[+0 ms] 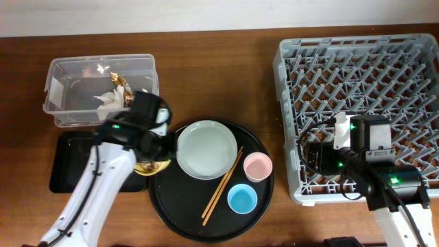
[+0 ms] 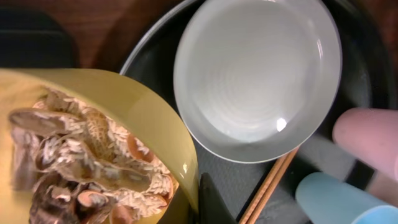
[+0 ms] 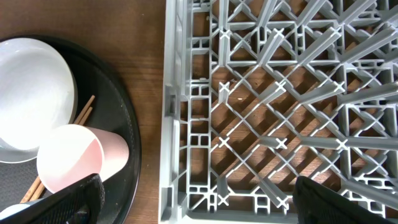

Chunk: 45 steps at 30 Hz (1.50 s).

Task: Sort waste into correct bins and load items into the dishwasher rack
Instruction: 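Grasp the yellow bowl with the left gripper and lift it, then tip the yellow bowl over the black tray to empty the scraps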

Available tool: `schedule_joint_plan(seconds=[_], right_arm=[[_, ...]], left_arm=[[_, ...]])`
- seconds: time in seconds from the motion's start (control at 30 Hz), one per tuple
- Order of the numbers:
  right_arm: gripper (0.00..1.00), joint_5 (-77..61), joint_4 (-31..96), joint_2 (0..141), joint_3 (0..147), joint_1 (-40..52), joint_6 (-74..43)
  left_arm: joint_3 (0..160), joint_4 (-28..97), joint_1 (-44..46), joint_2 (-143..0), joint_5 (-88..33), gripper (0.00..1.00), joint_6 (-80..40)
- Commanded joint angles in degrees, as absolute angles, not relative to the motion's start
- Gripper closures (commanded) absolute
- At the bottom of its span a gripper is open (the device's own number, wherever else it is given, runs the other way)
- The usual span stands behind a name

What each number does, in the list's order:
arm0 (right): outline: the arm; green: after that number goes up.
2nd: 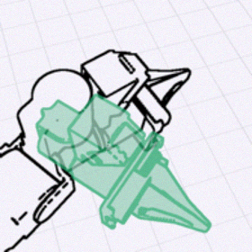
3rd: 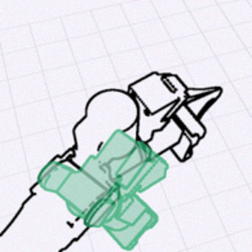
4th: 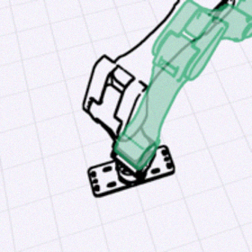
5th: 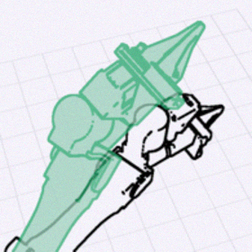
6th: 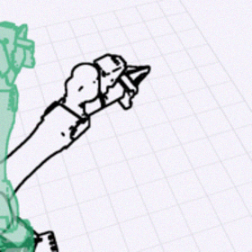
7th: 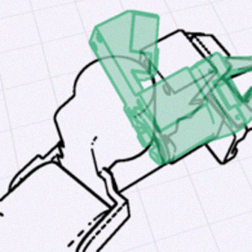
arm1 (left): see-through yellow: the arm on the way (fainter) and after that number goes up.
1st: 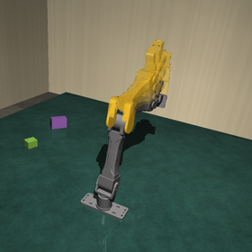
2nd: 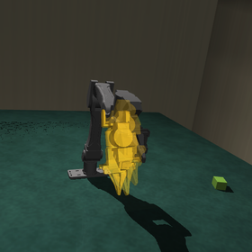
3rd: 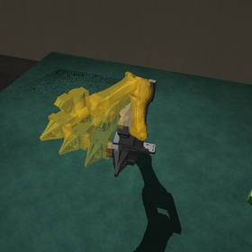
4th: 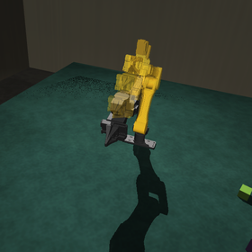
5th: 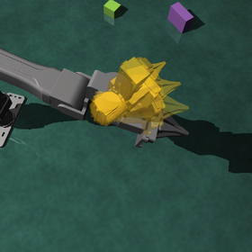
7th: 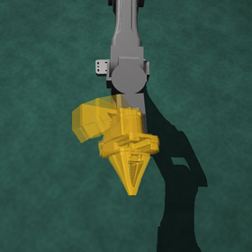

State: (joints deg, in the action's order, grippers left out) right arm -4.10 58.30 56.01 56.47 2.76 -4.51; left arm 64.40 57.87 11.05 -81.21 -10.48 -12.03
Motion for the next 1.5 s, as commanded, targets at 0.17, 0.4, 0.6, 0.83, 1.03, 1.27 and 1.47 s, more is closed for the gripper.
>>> schedule_joint_plan(seconds=[0.17,0.4,0.6,0.83,1.03,1.27,1.47], right_arm=[[0.02,-3.81,58.13,56.05,57.65,2.55,-4.75],[0.02,-3.81,58.15,56.05,57.65,2.55,-4.75],[0.02,-3.81,58.13,56.05,57.65,2.55,-4.75],[0.02,-3.79,58.11,56.05,57.65,2.55,-4.75],[0.02,-3.79,58.11,56.05,57.65,2.55,-4.75],[0.02,-3.81,58.11,56.05,57.65,2.55,-4.75],[0.02,-3.81,58.11,56.05,57.65,2.55,-4.75]], left_arm=[[57.45,52.64,-19.11,-82.41,-46.72,1.0,8.43],[54.39,51.16,-35.07,-95.46,-70.0,1.0,15.05],[54.39,51.62,-38.68,-102.54,-82.24,1.0,15.14],[54.41,51.22,-38.68,-102.52,-84.73,1.0,21.23],[54.41,50.26,-38.68,-102.52,-90.19,1.0,29.71],[54.41,49.76,-38.79,-102.54,-83.29,1.0,24.88],[54.43,50.39,-38.76,-102.54,-86.3,1.0,25.78]])
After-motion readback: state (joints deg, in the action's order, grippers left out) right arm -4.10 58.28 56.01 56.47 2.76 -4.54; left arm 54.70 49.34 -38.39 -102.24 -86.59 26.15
